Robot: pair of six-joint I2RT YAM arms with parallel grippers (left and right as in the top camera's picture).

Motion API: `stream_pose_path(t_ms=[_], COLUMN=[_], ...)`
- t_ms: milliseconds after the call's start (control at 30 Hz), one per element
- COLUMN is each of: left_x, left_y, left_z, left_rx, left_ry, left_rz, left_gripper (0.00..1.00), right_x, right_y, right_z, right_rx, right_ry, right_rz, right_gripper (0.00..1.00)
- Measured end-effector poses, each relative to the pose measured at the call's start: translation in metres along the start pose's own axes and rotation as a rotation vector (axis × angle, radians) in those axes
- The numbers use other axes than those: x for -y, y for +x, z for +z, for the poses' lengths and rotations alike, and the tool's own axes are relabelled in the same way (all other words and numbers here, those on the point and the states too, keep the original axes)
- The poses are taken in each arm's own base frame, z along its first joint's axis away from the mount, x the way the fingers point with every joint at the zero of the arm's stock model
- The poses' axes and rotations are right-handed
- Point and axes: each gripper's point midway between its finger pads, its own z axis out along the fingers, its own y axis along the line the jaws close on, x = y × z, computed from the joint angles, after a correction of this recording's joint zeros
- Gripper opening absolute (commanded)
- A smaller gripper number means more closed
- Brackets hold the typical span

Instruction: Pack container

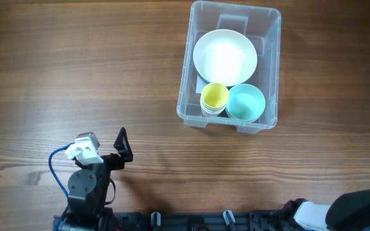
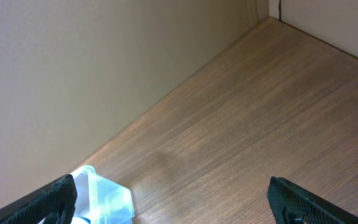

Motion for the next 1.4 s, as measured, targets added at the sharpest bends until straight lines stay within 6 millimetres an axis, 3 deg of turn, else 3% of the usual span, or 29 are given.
stream_pose_path(t_ms=[300,367,433,500,567,633,733,800,900,967,1067,1133,1267,1400], left_x=[0.0,0.0,0.0,0.0,0.0,0.0,0.0,0.0,0.0,0.0,0.0,0.0,0.0,0.0], left_y=[0.0,0.0,0.0,0.0,0.0,0.0,0.0,0.0,0.0,-0.001,-0.001,-0.001,-0.001,-0.001], left_z=[0.0,0.0,0.0,0.0,0.0,0.0,0.0,0.0,0.0,0.0,0.0,0.0,0.0,0.0], left_rx=[0.0,0.0,0.0,0.0,0.0,0.0,0.0,0.001,0.002,0.003,0.004,0.004,0.004,0.003], left_ry=[0.0,0.0,0.0,0.0,0.0,0.0,0.0,0.0,0.0,0.001,0.001,0.001,0.001,0.001], left_rz=[0.0,0.0,0.0,0.0,-0.001,-0.001,0.0,-0.001,-0.001,0.0,-0.001,-0.001,-0.001,-0.001], left_gripper=[1.0,1.0,1.0,1.0,1.0,1.0,1.0,1.0,1.0,1.0,1.0,1.0,1.0,1.0], right_x=[-0.001,-0.009,-0.04,-0.093,-0.151,-0.177,-0.173,-0.163,-0.144,-0.129,-0.113,-0.095,-0.076,-0.064], right_y=[0.002,0.009,0.008,0.009,0.015,0.026,0.065,0.088,0.129,0.174,0.22,0.26,0.299,0.323], right_z=[0.0,-0.005,-0.024,-0.06,-0.111,-0.158,-0.193,-0.194,-0.181,-0.169,-0.159,-0.148,-0.136,-0.121], right_rx=[-0.007,-0.026,-0.003,0.048,0.116,0.163,0.095,0.075,0.099,0.113,0.139,0.119,0.12,0.108], right_ry=[0.0,-0.006,-0.056,-0.155,-0.289,-0.351,-0.345,-0.341,-0.362,-0.42,-0.479,-0.506,-0.528,-0.533], right_rz=[0.001,-0.002,-0.045,-0.121,-0.214,-0.293,-0.39,-0.459,-0.589,-0.673,-0.722,-0.737,-0.746,-0.744], right_gripper=[1.0,1.0,1.0,1.0,1.0,1.0,1.0,1.0,1.0,1.0,1.0,1.0,1.0,1.0])
